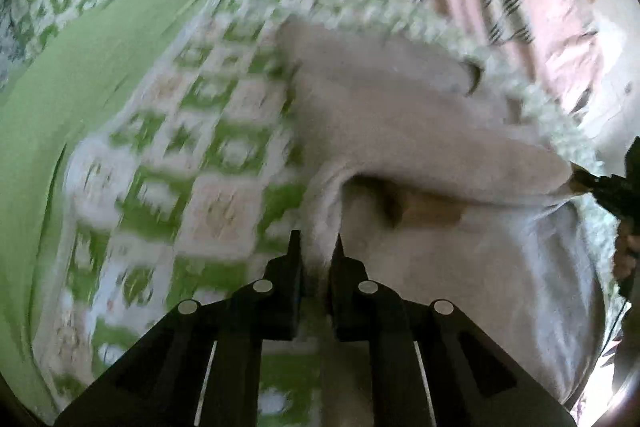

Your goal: Fold small clothes

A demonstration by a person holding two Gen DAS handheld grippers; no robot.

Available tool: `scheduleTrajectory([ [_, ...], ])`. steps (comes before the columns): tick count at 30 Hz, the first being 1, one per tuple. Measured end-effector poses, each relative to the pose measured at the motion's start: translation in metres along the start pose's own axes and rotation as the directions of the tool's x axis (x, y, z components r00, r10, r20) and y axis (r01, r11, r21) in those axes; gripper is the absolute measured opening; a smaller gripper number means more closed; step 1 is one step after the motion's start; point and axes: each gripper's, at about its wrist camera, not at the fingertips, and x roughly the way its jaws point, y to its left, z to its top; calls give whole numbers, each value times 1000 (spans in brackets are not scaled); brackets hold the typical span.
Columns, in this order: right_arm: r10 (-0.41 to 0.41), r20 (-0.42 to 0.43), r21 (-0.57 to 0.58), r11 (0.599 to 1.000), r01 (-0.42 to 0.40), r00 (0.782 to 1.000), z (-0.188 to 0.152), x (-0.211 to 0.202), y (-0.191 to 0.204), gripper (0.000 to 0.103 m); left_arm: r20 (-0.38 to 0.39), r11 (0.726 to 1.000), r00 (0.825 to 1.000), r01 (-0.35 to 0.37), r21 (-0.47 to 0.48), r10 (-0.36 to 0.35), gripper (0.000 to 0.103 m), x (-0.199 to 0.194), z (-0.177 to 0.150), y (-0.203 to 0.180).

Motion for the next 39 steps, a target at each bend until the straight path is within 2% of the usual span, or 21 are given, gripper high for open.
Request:
scheduleTrajectory([
  [2, -10, -66, 10, 1000, 10, 998, -8, 14, -6, 14, -15, 1000, 1000, 11, -5, -11, 19, -5, -2, 5],
  [3, -25, -81, 5, 1000, 26, 996, -11, 18, -7, 14, -9, 1000, 1000, 20, -12, -20, 31, -11, 1, 7],
  [4, -42, -87, -5, 999, 41, 995, -14, 19, -6, 15, 3, 1000, 1000, 20, -22, -20, 38, -17, 7, 10],
  [6, -35, -72, -21, 999, 33, 997, -16, 14, -4, 15, 51, 999, 998, 38, -37, -36, 57, -26, 24, 15],
  [8, -58, -58, -27, 998, 57, 997, -16, 10, -1, 16, 71, 998, 997, 47, -47, -43, 66, -22, 48, 17],
  [9, -71, -47, -26, 997, 70, 996, -16, 8, 0, 16, 70, 998, 997, 44, -51, -40, 67, -16, 61, 18],
  [12, -42, -44, -8, 999, 41, 998, -15, 8, -5, 28, 25, 994, 997, 75, -80, -73, 67, 21, 101, 22],
  [16, -25, -48, 14, 1000, 26, 999, -13, 17, -10, 29, -42, 989, 994, 97, -109, -102, 66, 66, 135, 25],
  [17, -12, -45, 17, 1000, 13, 999, -13, 18, -11, 29, -49, 990, 993, 100, -100, -106, 60, 75, 140, 25],
  [18, 1, -43, 16, 1000, 0, 999, -13, 18, -10, 28, -43, 991, 993, 104, -88, -109, 36, 82, 143, 23],
  [19, 4, -38, 10, 1000, -3, 999, -13, 18, -9, 18, -32, 990, 992, 120, -77, -123, 16, 84, 146, 20],
  [20, 5, -28, -1, 1000, -5, 1000, -13, 16, -7, 8, -9, 989, 991, 129, -67, -130, 11, 83, 148, 18],
  [21, 19, -10, -8, 1000, -19, 1000, -13, 12, -5, 8, 40, 992, 992, 119, -52, -117, 8, 76, 148, 15],
  [23, 51, 38, -25, 998, -50, 998, -11, 2, 0, 8, 181, 992, 976, 125, -7, -122, 7, 52, 145, 8],
  [25, 59, 74, -45, 997, -56, 996, -9, -5, 1, 8, 258, 990, 956, 141, 2, -137, 7, 40, 141, 7],
  [26, 42, 69, -48, 998, -38, 997, -8, -3, 2, 8, 254, 992, 960, 123, -5, -117, 7, 43, 141, 7],
  [28, -38, 33, -46, 998, 40, 999, -6, 10, 0, 8, 197, 998, 979, 57, -3, -56, 7, 62, 140, 8],
  [30, -62, 2, -42, 997, 62, 998, -7, 19, -2, 8, 144, 1000, 989, 24, -9, -22, 8, 78, 138, 11],
  [33, -98, -5, -32, 995, 98, 995, -10, 19, -1, 8, 125, 999, 992, 32, -38, -27, 17, 70, 138, 16],
  [35, -114, 1, -20, 993, 114, 993, -12, 11, -1, 9, 123, 999, 992, 28, -39, -23, 18, 52, 134, 16],
  [39, -93, 24, -5, 996, 93, 995, -19, -10, -3, 11, 120, 996, 990, 77, -38, -72, 29, 13, 104, 23],
])
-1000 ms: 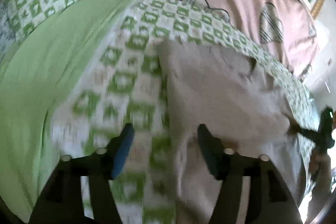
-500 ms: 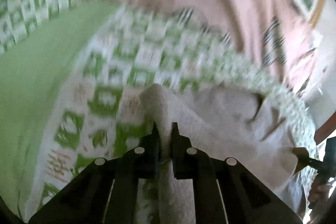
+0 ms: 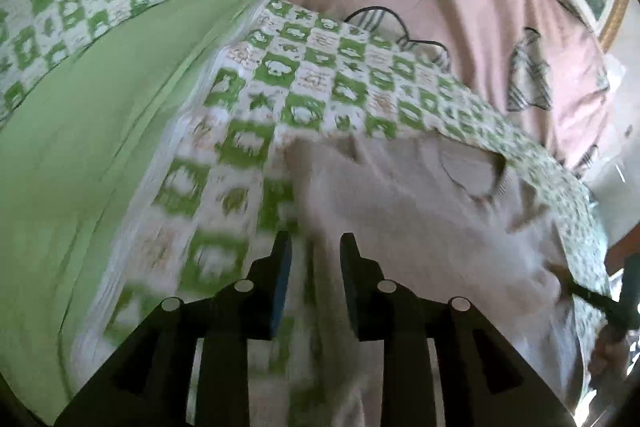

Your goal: Fold small clothes

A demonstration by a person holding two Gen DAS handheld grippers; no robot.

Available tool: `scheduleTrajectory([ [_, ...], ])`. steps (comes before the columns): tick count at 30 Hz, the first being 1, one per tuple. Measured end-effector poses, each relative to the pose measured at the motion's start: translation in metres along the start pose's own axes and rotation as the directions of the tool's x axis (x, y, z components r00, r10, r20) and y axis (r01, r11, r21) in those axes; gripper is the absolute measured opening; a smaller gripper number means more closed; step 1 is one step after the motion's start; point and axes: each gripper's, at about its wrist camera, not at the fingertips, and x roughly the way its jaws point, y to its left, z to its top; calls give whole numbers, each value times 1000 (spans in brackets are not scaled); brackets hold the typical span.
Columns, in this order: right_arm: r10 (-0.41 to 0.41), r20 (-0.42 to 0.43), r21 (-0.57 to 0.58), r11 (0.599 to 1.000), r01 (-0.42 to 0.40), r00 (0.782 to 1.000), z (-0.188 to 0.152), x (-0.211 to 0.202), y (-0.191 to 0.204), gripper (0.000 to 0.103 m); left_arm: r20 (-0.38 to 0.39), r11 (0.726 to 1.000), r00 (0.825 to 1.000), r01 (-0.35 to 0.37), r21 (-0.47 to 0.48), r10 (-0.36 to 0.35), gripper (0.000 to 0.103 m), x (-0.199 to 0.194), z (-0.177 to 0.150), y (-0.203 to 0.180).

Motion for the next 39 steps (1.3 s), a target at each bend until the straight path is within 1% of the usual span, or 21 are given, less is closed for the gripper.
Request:
scheduleTrajectory([
  [1, 12, 6, 3, 1000, -12, 1000, -4, -6, -1, 16, 1, 1000, 1000, 10, 0, -10, 32, -13, -11, 1],
  [2, 21, 11, 5, 1000, -21, 1000, -8, -12, -1, 26, -1, 1000, 1000, 20, -5, -20, 37, -23, -22, 2],
  [4, 37, 20, 3, 999, -37, 999, -17, -22, 0, 41, -12, 999, 999, 41, -20, -41, 41, -42, -49, 6],
  [5, 43, 25, -2, 999, -43, 999, -23, -27, 2, 43, -21, 999, 999, 45, -25, -45, 42, -50, -62, 6],
  [9, 70, 21, -4, 998, -69, 997, -47, -44, 7, 43, -64, 996, 996, 59, -63, -63, 46, -80, -121, 8],
  [12, 78, 15, -10, 997, -78, 997, -61, -52, 12, 43, -112, 995, 991, 61, -78, -70, 47, -96, -163, 3],
  [15, 97, 11, -13, 995, -96, 995, -76, -60, 13, 44, -157, 992, 983, 84, -93, -97, 48, -111, -204, -2],
  [17, 108, 9, -12, 994, -108, 994, -86, -65, 14, 45, -187, 993, 977, 87, -83, -101, 49, -120, -230, -8],
  [19, 121, 7, -12, 993, -121, 993, -94, -70, 14, 45, -187, 995, 978, 85, -58, -95, 51, -128, -251, -14],
  [20, 127, 7, -13, 992, -127, 992, -98, -72, 15, 45, -194, 994, 975, 100, -47, -107, 54, -130, -260, -18],
  [23, 152, 5, -22, 988, -152, 988, -111, -80, 18, 45, -209, 989, 967, 143, -20, -144, 53, -132, -275, -30],
  [24, 160, 8, -27, 987, -159, 987, -116, -83, 19, 45, -208, 987, 966, 158, -6, -156, 48, -131, -277, -35],
  [25, 167, 10, -31, 986, -166, 986, -119, -85, 20, 45, -205, 987, 967, 159, 10, -153, 41, -130, -278, -40],
  [26, 171, 12, -33, 985, -171, 985, -121, -87, 20, 45, -202, 988, 968, 154, 22, -146, 17, -129, -279, -43],
  [27, 172, 14, -34, 985, -172, 985, -124, -89, 21, 45, -209, 986, 965, 166, 22, -158, 11, -127, -279, -45],
  [29, 176, 15, -29, 984, -175, 984, -130, -96, 18, 45, -197, 985, 967, 170, 24, -162, 9, -133, -279, -45],
  [32, 184, 26, -31, 983, -184, 982, -145, -115, 8, 45, -170, 983, 973, 170, 65, -157, 8, -152, -283, -44],
  [34, 173, 37, -35, 985, -172, 984, -159, -127, -2, 45, -152, 982, 974, 179, 51, -170, 7, -162, -288, -35],
  [37, 155, 4, -5, 988, -155, 988, -181, -134, -21, 45, -171, 978, 964, 208, 8, -203, 7, -159, -293, -24],
  [38, 146, -9, 11, 989, -146, 989, -188, -134, -27, 45, -183, 977, 960, 215, -7, -212, 13, -156, -293, -22],
  [39, 143, -23, 24, 990, -142, 989, -195, -134, -31, 45, -206, 972, 950, 235, -28, -236, 19, -151, -295, -20],
])
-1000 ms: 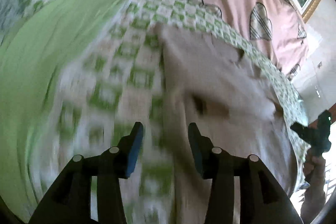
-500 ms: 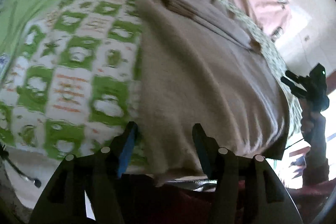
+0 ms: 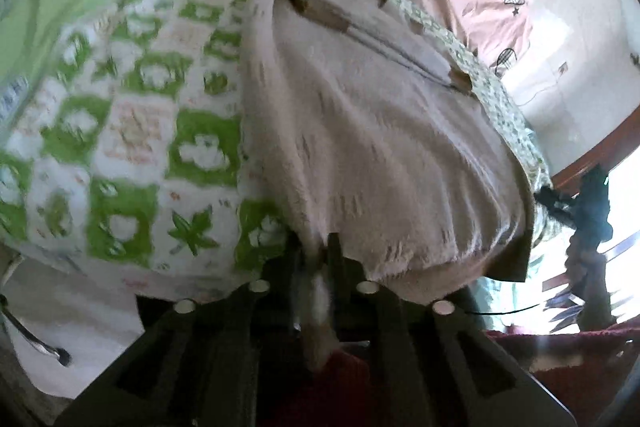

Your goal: Fold small clothes

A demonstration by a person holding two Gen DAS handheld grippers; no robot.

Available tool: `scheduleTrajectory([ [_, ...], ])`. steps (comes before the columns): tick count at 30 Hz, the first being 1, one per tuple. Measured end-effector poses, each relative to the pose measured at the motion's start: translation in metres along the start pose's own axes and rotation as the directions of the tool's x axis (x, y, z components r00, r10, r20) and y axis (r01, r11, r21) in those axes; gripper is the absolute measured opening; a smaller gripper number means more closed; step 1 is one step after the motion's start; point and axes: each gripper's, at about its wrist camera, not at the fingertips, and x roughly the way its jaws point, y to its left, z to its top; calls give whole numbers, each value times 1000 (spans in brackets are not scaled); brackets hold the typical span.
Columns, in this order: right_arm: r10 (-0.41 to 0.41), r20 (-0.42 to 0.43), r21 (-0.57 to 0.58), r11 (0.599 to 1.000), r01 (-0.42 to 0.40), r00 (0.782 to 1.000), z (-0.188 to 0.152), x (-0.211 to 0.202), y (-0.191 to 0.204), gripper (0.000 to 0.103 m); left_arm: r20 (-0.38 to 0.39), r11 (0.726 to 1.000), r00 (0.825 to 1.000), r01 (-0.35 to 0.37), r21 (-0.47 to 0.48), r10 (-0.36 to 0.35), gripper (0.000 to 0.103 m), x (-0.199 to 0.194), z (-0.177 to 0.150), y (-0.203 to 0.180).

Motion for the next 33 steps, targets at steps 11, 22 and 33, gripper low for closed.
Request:
scheduleTrajectory([
  [11, 21, -110, -8, 1000, -22, 994, -40, 11, -1, 45, -134, 999, 991, -10, 38, 15, 43, 41, -9, -8],
  [22, -243, -180, -10, 969, 245, 953, -58, 12, 9, 8, -75, 992, 996, -47, 115, 56, 13, 30, -14, -19],
  [33, -25, -184, 49, 998, 34, 983, -59, 27, -3, 41, -150, 995, 987, 65, 71, -54, 47, 49, -15, -6],
])
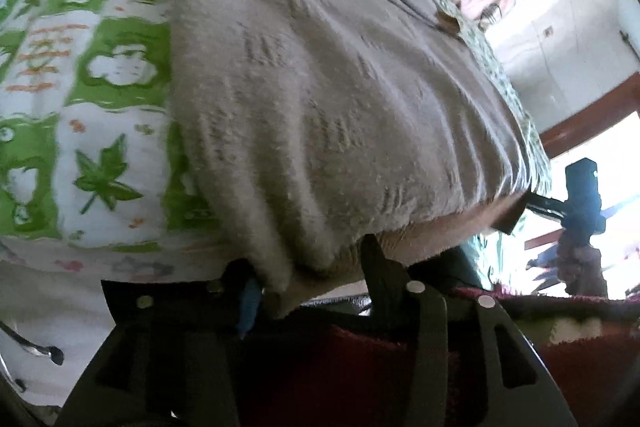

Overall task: Fold small clothes
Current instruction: 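Lift the hem and fold the sweater toward the collar with both tools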

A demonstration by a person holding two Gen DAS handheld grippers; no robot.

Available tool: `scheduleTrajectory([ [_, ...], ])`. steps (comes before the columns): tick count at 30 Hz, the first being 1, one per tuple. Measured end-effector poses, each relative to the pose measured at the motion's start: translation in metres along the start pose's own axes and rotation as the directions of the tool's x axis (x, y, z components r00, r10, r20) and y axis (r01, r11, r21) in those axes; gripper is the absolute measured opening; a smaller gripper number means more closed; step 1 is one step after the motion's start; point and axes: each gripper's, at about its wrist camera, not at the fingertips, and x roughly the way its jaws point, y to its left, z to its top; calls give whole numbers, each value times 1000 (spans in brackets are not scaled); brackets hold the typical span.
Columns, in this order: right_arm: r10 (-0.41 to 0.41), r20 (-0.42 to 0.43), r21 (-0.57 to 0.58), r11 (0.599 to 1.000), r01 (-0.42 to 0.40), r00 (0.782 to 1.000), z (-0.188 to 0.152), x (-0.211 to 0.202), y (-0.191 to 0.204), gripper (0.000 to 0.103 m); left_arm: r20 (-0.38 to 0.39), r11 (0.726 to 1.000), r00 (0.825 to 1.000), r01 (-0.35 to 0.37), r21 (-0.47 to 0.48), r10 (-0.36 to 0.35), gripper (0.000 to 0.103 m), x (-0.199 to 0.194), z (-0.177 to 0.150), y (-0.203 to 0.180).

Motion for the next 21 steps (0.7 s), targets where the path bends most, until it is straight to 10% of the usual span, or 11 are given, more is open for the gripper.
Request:
scheduleTrajectory([
  [2, 20, -11, -6, 1000, -20, 1000, -4, 4, -3, 37, -2, 999, 1000, -19, 38, 19, 44, 3, -1, -5],
  [4, 0, -27, -30, 1000, -1, 1000, -6, 9, 0, 8, 5, 994, 998, -57, 96, 57, 21, 3, -4, -12],
  [9, 153, -15, -67, 986, -153, 988, -9, -11, 1, 8, 50, 990, 999, -13, 142, 6, 9, -20, -15, -20],
  [16, 436, 99, -115, 898, -425, 895, 8, -50, 18, 8, 178, 988, 980, 69, 137, -93, 8, -71, -7, -40],
  [21, 525, 216, -105, 850, -515, 823, 41, -63, 15, 8, 348, 980, 921, 131, 148, -176, 7, -111, 29, -51],
])
